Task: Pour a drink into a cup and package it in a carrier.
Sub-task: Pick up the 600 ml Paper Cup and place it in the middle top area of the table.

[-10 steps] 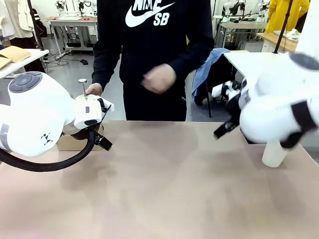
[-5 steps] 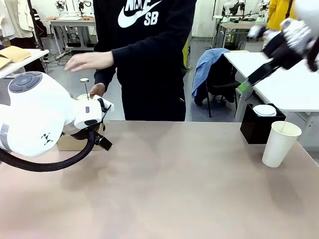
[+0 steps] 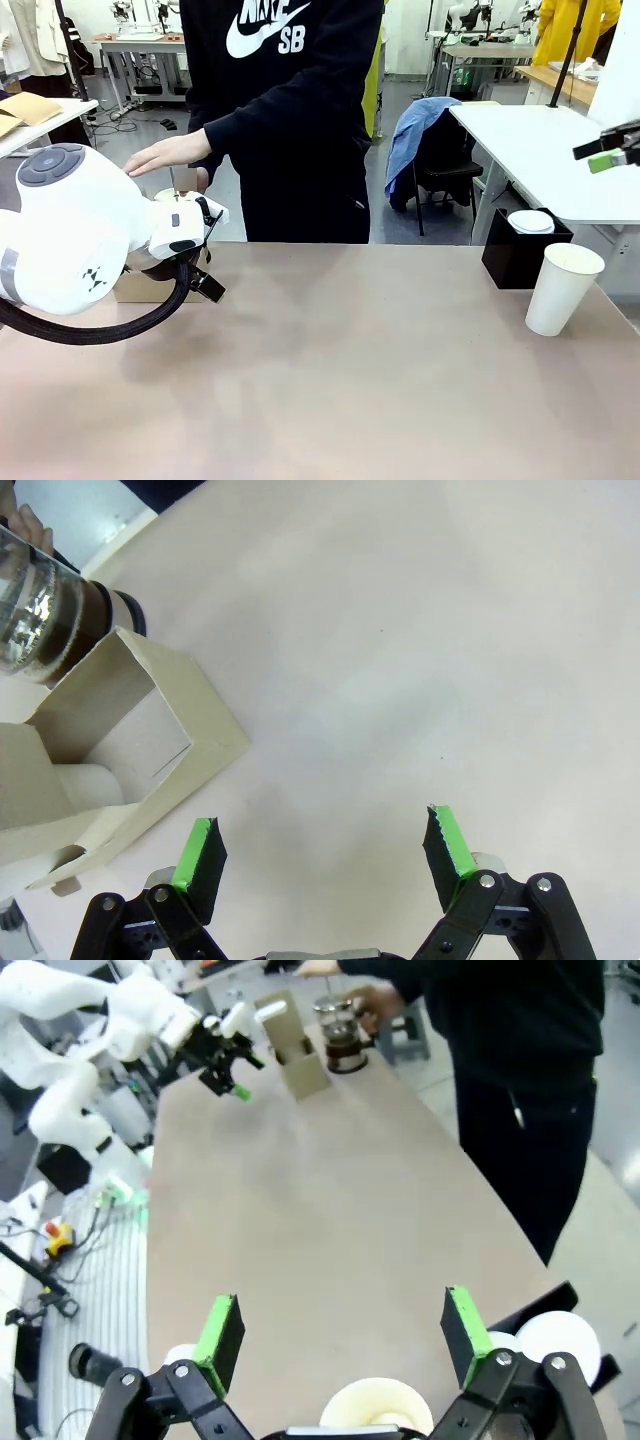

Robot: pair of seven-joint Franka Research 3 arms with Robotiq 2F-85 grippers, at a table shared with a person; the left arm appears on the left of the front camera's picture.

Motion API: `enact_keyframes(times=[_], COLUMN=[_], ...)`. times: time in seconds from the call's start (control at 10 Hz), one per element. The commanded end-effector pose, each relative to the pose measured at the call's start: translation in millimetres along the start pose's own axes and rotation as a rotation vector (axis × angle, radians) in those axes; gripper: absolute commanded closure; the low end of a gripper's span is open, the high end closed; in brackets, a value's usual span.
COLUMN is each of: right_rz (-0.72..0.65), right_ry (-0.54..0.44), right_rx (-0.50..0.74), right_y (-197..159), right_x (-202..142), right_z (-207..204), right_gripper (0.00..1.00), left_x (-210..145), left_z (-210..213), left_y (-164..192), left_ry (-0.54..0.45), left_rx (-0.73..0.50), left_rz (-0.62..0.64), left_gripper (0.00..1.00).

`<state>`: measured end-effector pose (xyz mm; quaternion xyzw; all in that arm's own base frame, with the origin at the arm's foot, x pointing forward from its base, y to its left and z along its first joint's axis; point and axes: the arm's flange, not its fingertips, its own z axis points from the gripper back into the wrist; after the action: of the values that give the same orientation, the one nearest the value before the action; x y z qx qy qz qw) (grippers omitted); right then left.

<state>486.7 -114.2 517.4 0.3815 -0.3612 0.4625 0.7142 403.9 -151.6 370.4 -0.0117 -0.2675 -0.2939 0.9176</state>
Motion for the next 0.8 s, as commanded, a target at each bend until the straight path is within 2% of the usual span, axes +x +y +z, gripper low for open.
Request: enact_keyframes(times=[0.0, 0.1, 0.4, 0.5, 0.7], right_rz=[0.063, 0.0, 0.01, 0.028, 0.093], right_ry=[-0.054, 0.0, -0.017, -0.126, -0.321], right_rx=[-0.052, 0.0, -0.003, -0.094, -0.047], right_y=[-15, 0, -9, -16, -14], right_x=[5, 0, -9, -27, -87], right_z=[-10, 0, -5, 5, 33], right_gripper=[0.0, 0.0, 0.0, 0.0, 0.0], left_x=[0, 0, 0, 0, 0], left_z=[0, 0, 0, 0, 0], left_y=[0, 0, 0, 0, 0], left_ry=[0.0, 0.0, 0.0, 0.0, 0.0], left_rx=[0.0, 0.0, 0.0, 0.0, 0.0], left_rz=[-0.001, -0.001, -0.001, -0.001, -0.001], left_gripper=[0.0, 0.0, 0.0, 0.0, 0.0])
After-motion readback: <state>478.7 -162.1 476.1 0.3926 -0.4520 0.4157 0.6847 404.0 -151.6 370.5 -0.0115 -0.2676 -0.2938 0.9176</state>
